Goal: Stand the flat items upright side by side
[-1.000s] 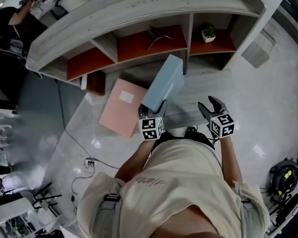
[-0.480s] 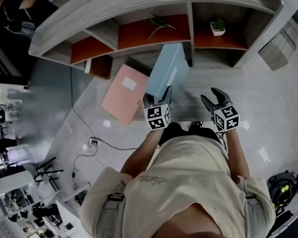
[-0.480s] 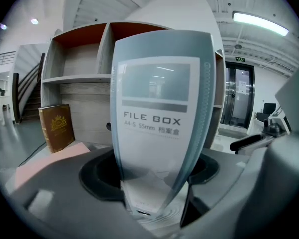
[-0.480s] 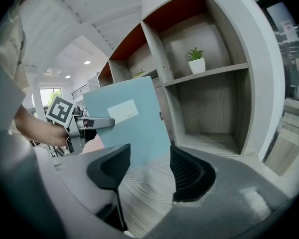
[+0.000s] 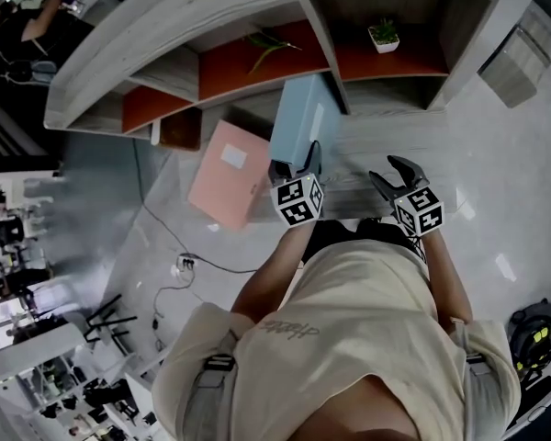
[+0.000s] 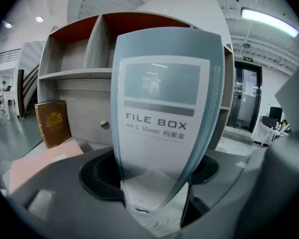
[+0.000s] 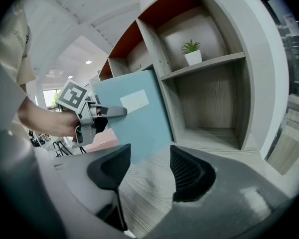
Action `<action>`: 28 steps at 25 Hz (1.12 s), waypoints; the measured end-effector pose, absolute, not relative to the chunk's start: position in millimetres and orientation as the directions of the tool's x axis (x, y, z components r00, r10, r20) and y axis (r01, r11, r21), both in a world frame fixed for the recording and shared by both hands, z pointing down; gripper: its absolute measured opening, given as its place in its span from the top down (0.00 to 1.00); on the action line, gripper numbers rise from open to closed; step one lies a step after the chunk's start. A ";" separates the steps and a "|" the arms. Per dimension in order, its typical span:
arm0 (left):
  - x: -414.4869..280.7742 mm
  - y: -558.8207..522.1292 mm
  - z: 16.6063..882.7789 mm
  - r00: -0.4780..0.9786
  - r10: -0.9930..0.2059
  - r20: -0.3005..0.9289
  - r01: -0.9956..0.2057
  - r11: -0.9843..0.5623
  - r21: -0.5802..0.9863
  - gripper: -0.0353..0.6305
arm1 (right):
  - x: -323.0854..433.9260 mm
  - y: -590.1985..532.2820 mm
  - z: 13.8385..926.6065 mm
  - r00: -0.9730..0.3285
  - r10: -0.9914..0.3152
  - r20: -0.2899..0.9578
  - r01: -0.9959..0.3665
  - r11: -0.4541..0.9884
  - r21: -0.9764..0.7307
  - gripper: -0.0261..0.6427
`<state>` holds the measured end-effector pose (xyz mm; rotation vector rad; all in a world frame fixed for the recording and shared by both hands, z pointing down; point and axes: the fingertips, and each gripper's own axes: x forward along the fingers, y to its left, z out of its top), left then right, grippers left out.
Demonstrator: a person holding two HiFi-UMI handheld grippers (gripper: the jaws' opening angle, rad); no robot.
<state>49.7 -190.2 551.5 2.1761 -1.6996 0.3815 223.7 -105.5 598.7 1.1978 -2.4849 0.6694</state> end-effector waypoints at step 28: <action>129.9 -219.8 555.3 0.299 -0.767 0.567 -0.954 -0.250 0.165 0.41 | 256.7 -169.0 606.7 -0.639 -0.627 0.445 -0.768 0.538 -0.347 0.61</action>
